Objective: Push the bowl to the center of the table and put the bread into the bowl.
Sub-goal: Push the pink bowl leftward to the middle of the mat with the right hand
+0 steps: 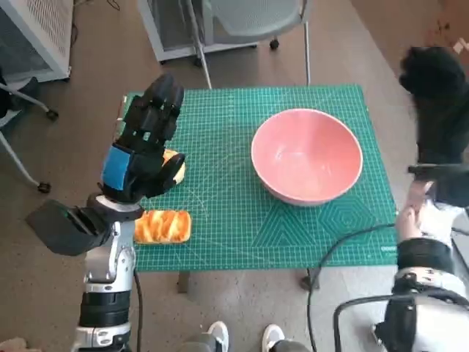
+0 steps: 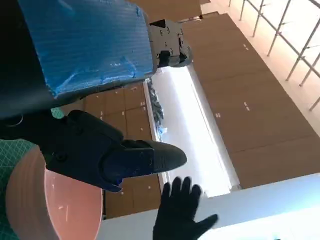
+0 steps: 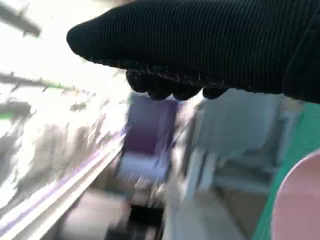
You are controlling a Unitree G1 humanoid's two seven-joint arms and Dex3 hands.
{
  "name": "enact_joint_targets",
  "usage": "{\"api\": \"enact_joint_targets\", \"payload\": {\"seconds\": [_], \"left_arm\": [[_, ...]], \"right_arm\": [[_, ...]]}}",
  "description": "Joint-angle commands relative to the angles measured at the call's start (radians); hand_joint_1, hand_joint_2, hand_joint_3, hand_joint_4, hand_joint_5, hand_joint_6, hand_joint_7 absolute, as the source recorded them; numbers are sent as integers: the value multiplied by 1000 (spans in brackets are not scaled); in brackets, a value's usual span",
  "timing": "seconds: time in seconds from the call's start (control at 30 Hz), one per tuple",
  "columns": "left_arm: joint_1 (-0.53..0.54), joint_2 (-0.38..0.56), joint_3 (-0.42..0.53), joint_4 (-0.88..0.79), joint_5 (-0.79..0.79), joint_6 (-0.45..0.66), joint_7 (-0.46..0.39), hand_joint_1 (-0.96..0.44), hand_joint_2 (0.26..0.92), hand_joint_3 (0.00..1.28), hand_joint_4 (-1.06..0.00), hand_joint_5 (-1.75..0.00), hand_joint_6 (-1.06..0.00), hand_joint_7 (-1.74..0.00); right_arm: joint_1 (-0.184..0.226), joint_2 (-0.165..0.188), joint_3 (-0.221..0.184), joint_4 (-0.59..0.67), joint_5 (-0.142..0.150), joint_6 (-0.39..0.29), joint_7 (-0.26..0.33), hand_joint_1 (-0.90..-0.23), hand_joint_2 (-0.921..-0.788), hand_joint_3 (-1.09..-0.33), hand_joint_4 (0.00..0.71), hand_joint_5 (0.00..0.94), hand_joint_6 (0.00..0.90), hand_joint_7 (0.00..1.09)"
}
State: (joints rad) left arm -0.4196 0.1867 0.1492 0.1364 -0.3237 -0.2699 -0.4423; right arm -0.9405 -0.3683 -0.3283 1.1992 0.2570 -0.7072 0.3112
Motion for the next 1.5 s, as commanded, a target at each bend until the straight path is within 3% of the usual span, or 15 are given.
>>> {"api": "enact_joint_targets", "payload": {"seconds": [0.03, 0.3, 0.43, 0.63, 0.77, 0.93, 1.2, 1.5], "left_arm": [[6, -4, -1, -4, 3, -5, 5, -509, 795, 488, -15, -1, 1, -379], [5, -5, -4, -4, 8, -4, 12, -510, 795, 490, -15, -1, 1, -379], [6, -4, -6, -5, 9, -5, 14, -511, 795, 491, -15, -1, 1, -383], [12, -4, -5, -8, 4, -3, 12, -515, 795, 491, -15, -1, 1, -387], [16, -4, -4, -11, 3, -3, 13, -516, 795, 490, -15, -1, 1, -395], [23, -1, -2, -19, 4, -2, 16, -517, 795, 489, -16, -2, 1, -403], [34, 2, 0, -27, 7, 0, 26, -527, 797, 481, -19, -3, 1, -408], [44, 6, 3, -27, 16, -7, 35, -531, 818, 435, -23, -4, 1, -417]], "right_arm": [[-2, -3, 0, 70, -30, 95, -42, -569, -921, -755, 116, 0, 236, 0], [7, 6, 35, 105, -103, 198, -132, -586, -921, -773, 124, 6, 225, 3], [8, 8, 34, 104, -118, 209, -144, -602, -921, -770, 126, 6, 226, 4], [33, 47, 50, 135, -147, 321, -168, -625, -921, -742, 147, 13, 242, 13], [36, 59, 63, 135, -173, 345, -191, -629, -921, -740, 162, 16, 259, 20], [37, 95, 52, 133, -166, 369, -170, -629, -921, -749, 169, 16, 267, 22], [33, 157, 17, 129, -132, 374, -125, -569, -921, -772, 167, 8, 271, 22], [14, 203, 20, 124, -140, 375, -113, -548, -921, -792, 145, 1, 260, 15]]}}
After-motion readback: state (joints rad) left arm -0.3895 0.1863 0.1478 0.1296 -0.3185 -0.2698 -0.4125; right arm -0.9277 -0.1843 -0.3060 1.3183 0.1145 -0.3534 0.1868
